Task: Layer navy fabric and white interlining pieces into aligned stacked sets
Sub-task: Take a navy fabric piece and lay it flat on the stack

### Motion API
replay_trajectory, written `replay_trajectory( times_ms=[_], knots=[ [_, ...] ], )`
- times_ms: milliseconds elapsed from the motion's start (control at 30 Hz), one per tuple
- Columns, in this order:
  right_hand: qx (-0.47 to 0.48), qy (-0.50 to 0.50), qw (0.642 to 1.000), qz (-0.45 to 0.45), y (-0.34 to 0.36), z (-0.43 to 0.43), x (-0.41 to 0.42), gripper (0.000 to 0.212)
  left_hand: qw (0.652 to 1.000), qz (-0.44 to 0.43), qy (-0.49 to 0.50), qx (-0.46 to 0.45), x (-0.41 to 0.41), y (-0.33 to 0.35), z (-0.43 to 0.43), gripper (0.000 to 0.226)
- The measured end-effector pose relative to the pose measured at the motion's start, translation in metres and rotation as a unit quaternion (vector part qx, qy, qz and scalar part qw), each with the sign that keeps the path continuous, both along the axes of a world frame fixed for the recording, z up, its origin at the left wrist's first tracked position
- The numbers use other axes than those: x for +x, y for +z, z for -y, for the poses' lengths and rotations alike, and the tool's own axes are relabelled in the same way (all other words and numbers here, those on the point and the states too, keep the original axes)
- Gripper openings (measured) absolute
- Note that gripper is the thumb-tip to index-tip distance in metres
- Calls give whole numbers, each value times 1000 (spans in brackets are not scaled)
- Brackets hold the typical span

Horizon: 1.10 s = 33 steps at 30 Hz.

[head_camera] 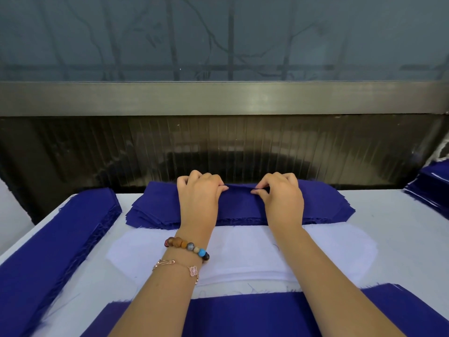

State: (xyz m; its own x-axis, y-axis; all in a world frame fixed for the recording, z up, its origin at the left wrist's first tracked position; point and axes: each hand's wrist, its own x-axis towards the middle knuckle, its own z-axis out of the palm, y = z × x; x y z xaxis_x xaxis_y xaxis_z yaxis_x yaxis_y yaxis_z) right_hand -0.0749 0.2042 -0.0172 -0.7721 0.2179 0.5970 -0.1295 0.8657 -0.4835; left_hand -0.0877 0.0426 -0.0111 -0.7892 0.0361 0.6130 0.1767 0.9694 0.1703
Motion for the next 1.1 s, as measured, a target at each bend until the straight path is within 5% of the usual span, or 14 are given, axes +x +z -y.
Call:
replay_trajectory(
  times_ms=[433,733,900,967,1100],
  knots=[
    [68,-12,996,-49,0,0,0,7,996,4,-87,-6,2,3,-2,6],
    [138,-9,989,-53,-1,2,0,16,996,-1,-61,-58,-1,3,-2,28],
    [129,-27,990,-41,0,2,0,26,989,-4,-133,-59,0,1,-5,48],
    [118,-19,991,-52,1,2,1,7,986,-3,-155,-56,-1,1,-7,38],
    [133,-16,988,-80,0,1,2,4,985,4,-169,-30,-1,-1,-5,19]
  ],
)
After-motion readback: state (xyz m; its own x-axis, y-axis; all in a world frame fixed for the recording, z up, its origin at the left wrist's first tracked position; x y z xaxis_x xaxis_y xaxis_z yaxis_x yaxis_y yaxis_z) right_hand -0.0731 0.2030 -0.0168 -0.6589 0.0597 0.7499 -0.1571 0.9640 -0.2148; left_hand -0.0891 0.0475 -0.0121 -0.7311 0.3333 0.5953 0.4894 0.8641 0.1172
